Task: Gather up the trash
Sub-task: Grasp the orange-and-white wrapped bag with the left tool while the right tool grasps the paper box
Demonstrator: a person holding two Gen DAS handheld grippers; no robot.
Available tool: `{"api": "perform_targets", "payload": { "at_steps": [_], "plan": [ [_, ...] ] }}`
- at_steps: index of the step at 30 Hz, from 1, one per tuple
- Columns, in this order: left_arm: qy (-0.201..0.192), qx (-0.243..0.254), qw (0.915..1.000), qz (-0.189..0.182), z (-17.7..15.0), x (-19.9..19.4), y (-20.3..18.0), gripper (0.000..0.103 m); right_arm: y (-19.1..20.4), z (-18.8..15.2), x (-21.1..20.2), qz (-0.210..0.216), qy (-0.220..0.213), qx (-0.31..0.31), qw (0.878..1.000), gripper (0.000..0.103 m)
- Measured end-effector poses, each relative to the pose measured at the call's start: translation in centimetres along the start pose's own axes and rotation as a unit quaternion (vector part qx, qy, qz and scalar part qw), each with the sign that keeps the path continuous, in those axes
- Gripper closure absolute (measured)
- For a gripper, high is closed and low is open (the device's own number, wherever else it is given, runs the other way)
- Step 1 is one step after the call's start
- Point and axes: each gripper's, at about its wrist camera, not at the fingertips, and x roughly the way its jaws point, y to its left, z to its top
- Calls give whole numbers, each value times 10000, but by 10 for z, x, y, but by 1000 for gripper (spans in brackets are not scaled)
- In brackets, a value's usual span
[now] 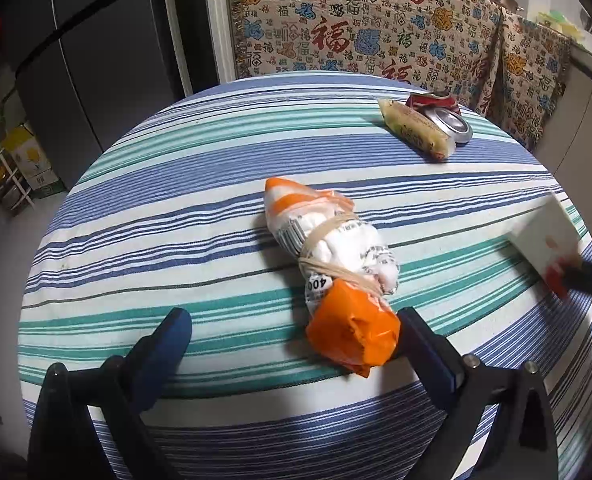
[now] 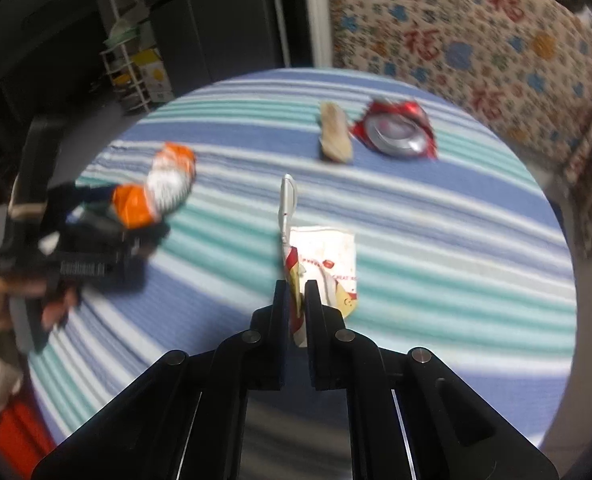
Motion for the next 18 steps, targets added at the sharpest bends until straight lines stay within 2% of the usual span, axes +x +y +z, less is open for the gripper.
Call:
{"api": "perform_targets", "payload": {
  "at_steps": [4, 6, 8, 11, 13, 15, 18],
  "plan": [
    [-2, -19, 10000, 3, -1, -1, 2, 0, -2, -27, -10, -270, -36, -12, 9996, 88],
    [2, -29, 10000, 10, -1, -1, 0, 0, -3, -32, -6, -234, -66, -22, 9997, 67],
    [8, -14, 10000, 4, -5, -4, -1, 0, -6, -35, -4, -149, -97, 83, 9998, 57],
    [174, -31, 9998, -115, -2, -5, 0, 0, -9, -31, -4, -56, -135, 46, 9999, 54],
    [54, -145, 9990, -415, 1, -11, 3, 0, -8, -27, -7, -37, -187, -11, 9998, 52],
    [-4, -53, 9976, -685, 6, -14, -3, 0, -8, -23, -14, 8, -263, -48, 9996, 51],
    [-18, 248, 9980, -583, 10, -10, -18, 0, -5, -17, -19, 71, -321, -157, 9993, 51]
  ]
}}
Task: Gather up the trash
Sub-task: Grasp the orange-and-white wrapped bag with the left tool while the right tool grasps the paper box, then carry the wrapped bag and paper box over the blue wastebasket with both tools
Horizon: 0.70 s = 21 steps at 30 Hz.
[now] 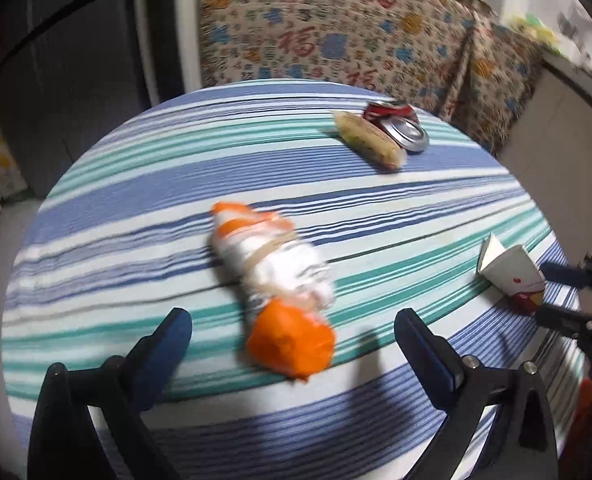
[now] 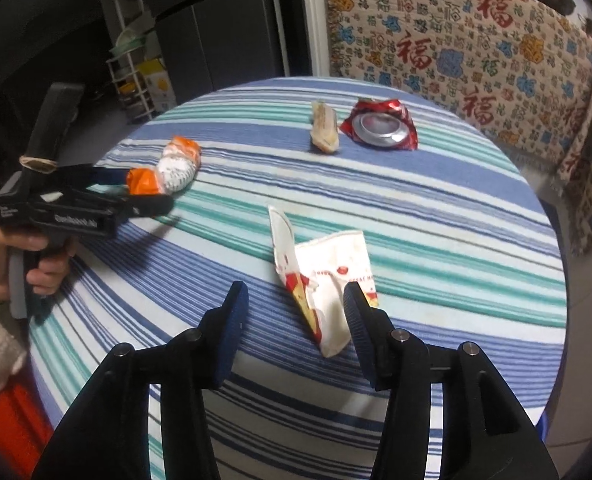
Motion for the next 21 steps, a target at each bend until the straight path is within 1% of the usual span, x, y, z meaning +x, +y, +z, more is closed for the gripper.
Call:
{"api": "perform_targets", "payload": {
  "at_steps": [1, 2, 3, 4, 5, 6, 10, 14, 18, 21],
  "plan": [
    [-40, 83, 9999, 93, 3, 2, -4, 1, 2, 2, 1, 21, 21, -62, 10000, 52],
    [-78, 105, 9998, 129, 5, 2, -6, 5, 4, 5, 4, -10, 44, -153, 9999, 52],
    [-100, 109, 9998, 132, 7, 2, -7, 11, 5, 6, 7, -61, 57, -214, 9997, 56],
    [-127, 88, 9998, 138, 9, 1, -6, 28, 6, 7, 10, -103, 83, -255, 9996, 66],
    [-142, 27, 9998, 118, 10, 0, -4, 53, 6, 7, 13, -100, 112, -244, 9996, 95],
    [-122, -27, 9999, 59, 12, 1, 0, 59, 3, 8, 15, -96, 119, -133, 9998, 97],
    [-277, -179, 9995, -30, 12, -7, 7, 60, -7, 9, -1, 45, -114, 288, 9995, 98],
    [-511, -246, 9977, -376, 11, -25, 0, 60, -21, 5, -24, 272, -333, 704, 9966, 98],
    [-524, -73, 9964, -668, 8, -34, -23, 60, -36, -4, -39, 309, -431, 1016, 9934, 98],
    [-492, 253, 9953, -791, 5, -36, -55, 60, -50, -11, -50, 252, -486, 1232, 9909, 98]
  ]
}}
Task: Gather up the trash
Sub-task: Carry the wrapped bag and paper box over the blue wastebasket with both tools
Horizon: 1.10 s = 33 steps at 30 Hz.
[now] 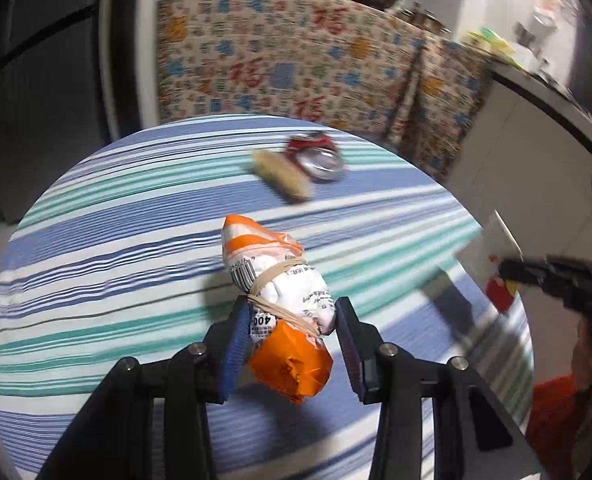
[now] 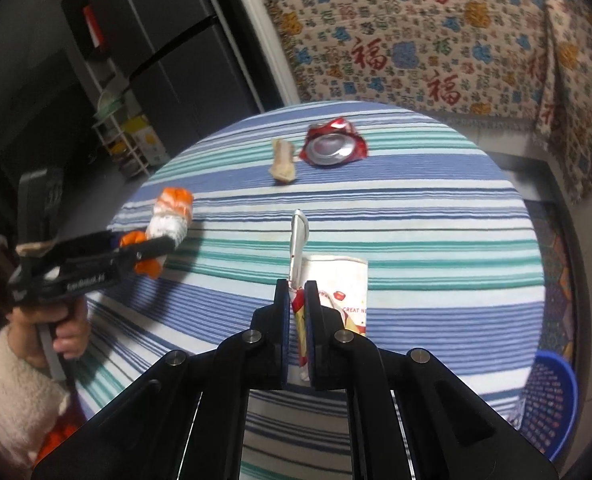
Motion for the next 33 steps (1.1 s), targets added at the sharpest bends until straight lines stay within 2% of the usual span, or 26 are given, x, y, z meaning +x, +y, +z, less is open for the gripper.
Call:
{"api": "perform_targets", "payload": {
  "at_steps": [9, 14, 19, 24, 30, 33],
  "plan": [
    [102, 408, 9982, -424, 2, 1, -77, 60, -25, 0, -44, -80, -294, 307, 9991, 98],
    [138, 687, 9946, -760, 10, 4, -131, 60, -51, 0, -80, -385, -433, 448, 9973, 98],
    [230, 974, 9884, -1138, 13, 18, -193, 60, -109, -15, -116, -985, -238, 853, 9912, 98],
    [419, 1293, 9794, -1492, 10, 38, -263, 60, -184, -44, -137, -1467, 12, 1576, 9765, 98],
    [747, 1528, 9715, -1650, -2, 77, -334, 60, -245, -81, -139, -1719, 229, 2107, 9620, 98],
    [901, 1562, 9695, -1661, -10, 98, -355, 60, -264, -98, -139, -1660, 337, 2350, 9571, 98]
  ]
}}
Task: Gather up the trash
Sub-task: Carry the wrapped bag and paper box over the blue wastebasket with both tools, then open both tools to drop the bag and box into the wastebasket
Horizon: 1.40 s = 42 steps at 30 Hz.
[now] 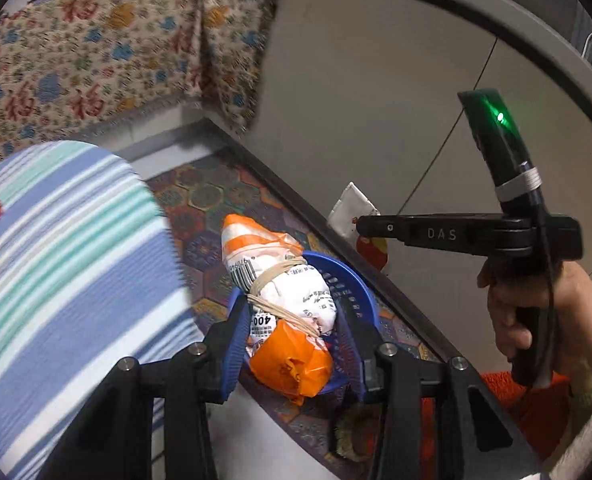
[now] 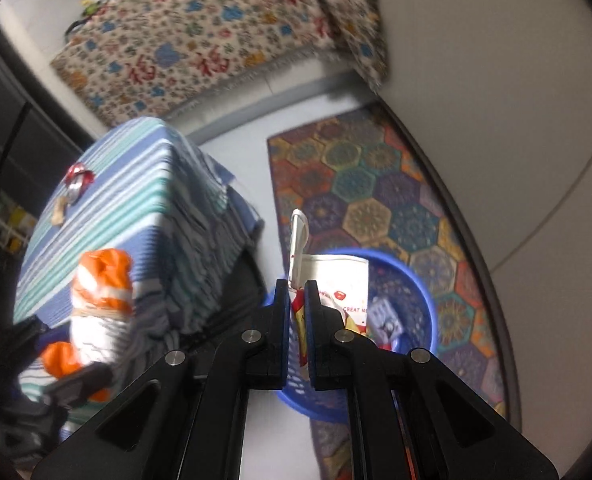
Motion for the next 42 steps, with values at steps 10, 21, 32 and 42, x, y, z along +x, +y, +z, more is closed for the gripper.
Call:
{"api": "perform_targets", "payload": {
  "at_steps": [10, 21, 32, 42],
  "plan": [
    [358, 111, 9993, 27, 4, 75, -20, 60, -31, -2, 17, -136, 267, 185, 9994, 98],
    [534, 115, 9984, 113, 1, 111, -16, 60, -39, 5, 22, -208, 240, 330, 9990, 96],
    [677, 6, 9973, 287, 4, 140, -9, 33, -49, 12, 11, -398, -67, 596, 9974, 57],
    [186, -533, 9984, 21, 9, 74, 2, 30, -40, 21, -9, -702, -545, 495, 9948, 24]
  ]
}}
